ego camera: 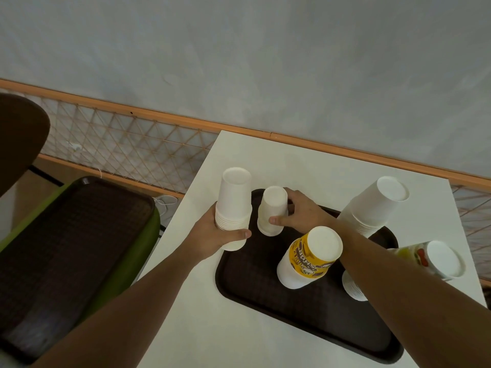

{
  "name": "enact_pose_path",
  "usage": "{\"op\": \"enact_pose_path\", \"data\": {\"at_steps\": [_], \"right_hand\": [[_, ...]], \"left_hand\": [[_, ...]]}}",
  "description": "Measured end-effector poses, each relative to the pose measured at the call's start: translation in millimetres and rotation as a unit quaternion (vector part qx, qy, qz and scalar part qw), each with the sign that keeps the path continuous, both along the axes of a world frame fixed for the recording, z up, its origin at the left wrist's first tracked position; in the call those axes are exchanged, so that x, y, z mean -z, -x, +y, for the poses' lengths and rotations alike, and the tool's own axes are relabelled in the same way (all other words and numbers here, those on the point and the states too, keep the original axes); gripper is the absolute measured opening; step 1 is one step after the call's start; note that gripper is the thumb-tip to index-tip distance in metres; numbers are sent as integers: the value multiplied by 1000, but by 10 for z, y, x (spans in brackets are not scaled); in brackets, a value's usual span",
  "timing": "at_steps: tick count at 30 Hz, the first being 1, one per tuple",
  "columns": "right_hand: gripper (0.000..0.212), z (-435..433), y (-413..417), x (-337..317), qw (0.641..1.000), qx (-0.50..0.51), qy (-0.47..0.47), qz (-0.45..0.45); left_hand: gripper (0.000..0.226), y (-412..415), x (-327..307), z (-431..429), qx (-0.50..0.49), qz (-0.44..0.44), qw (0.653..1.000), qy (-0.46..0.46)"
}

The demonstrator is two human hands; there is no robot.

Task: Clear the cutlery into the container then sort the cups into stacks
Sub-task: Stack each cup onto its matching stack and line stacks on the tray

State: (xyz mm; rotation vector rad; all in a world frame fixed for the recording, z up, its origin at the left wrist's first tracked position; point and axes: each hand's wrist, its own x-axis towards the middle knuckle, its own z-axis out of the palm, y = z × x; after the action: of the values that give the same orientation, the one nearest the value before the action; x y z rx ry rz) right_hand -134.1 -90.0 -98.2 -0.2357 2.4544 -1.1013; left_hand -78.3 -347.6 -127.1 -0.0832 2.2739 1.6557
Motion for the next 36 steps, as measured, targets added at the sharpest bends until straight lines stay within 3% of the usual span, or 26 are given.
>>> {"op": "enact_pose_path", "data": {"at_steps": [6, 11, 15, 19, 22, 26, 28, 31, 36], "right_hand": [[77, 2, 0, 62, 998, 26, -46, 14], [89, 29, 13, 3, 998, 27, -55, -31], [100, 105, -13, -260, 992, 42, -71, -93], [92, 204, -62, -679, 990, 77, -59, -103], [74, 212, -106, -1097, 990, 132, -23, -46], [55, 61, -191, -1686, 972, 193, 41, 128], [55, -101, -278, -1934, 977, 145, 72, 139], [75, -353, -404, -2082, 993, 40, 34, 102], [65, -517, -451, -2049, 986, 43, 78, 139]], "left_hand": [[89, -10, 12, 38, 0, -4, 1000, 12], [88, -40, -43, 56, -1, -5, 1000, 11], [83, -82, -203, 45, -1, -2, 1000, 4], [85, -95, -474, 53, 2, 3, 1000, -2], [91, -70, -652, 51, 7, 17, 1000, 4], [85, -57, -903, 74, 0, 42, 999, 7], [80, -72, -1031, 115, 2, 55, 998, 10], [77, -76, -1179, 181, 22, 68, 997, 8], [73, -60, -1320, 250, 50, 66, 997, -3]]}}
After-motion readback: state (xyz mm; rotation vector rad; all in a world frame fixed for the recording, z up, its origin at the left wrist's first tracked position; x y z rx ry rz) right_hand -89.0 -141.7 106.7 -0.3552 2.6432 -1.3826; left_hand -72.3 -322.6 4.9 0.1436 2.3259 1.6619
